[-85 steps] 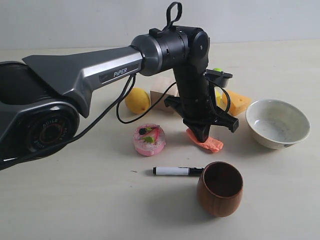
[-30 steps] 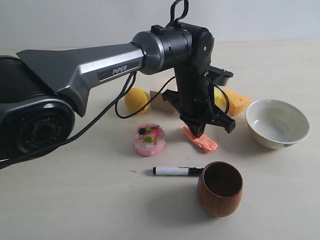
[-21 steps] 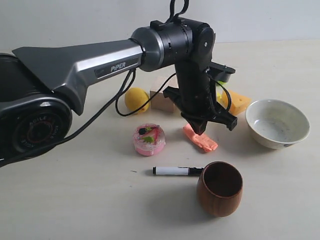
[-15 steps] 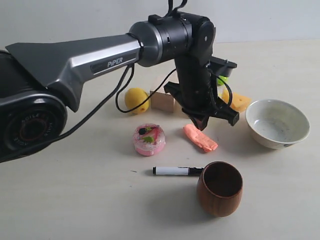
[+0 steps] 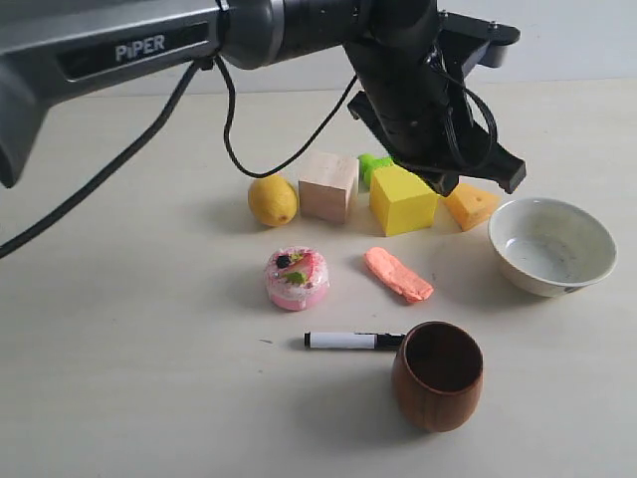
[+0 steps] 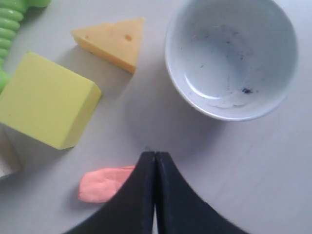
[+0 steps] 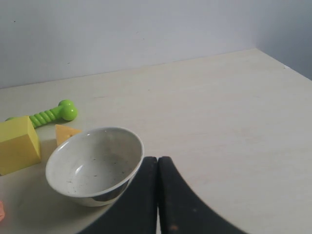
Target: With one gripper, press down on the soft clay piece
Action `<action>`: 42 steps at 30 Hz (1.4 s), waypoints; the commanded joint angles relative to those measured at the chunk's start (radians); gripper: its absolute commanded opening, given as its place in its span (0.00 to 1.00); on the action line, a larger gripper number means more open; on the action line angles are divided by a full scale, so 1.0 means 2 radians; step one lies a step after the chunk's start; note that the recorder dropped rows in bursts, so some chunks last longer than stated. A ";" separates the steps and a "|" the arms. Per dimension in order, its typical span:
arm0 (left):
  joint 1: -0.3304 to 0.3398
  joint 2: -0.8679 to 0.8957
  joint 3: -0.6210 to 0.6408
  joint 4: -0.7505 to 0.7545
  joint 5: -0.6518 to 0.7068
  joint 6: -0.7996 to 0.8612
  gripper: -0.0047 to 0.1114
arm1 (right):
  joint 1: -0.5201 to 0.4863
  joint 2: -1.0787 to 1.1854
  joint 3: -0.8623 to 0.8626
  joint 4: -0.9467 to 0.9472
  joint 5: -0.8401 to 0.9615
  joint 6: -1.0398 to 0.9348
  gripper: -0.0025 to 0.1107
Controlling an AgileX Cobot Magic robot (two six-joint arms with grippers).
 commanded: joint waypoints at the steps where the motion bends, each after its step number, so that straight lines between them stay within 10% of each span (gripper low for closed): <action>1: -0.002 -0.048 0.070 0.007 -0.055 -0.001 0.04 | 0.000 -0.003 0.002 -0.002 -0.004 -0.001 0.02; 20: 0.009 -0.367 0.454 0.009 -0.311 -0.027 0.04 | 0.000 -0.003 0.002 -0.002 -0.004 -0.002 0.02; 42: 0.013 -0.508 0.533 0.007 -0.300 -0.018 0.04 | 0.000 -0.003 0.002 -0.002 -0.004 -0.002 0.02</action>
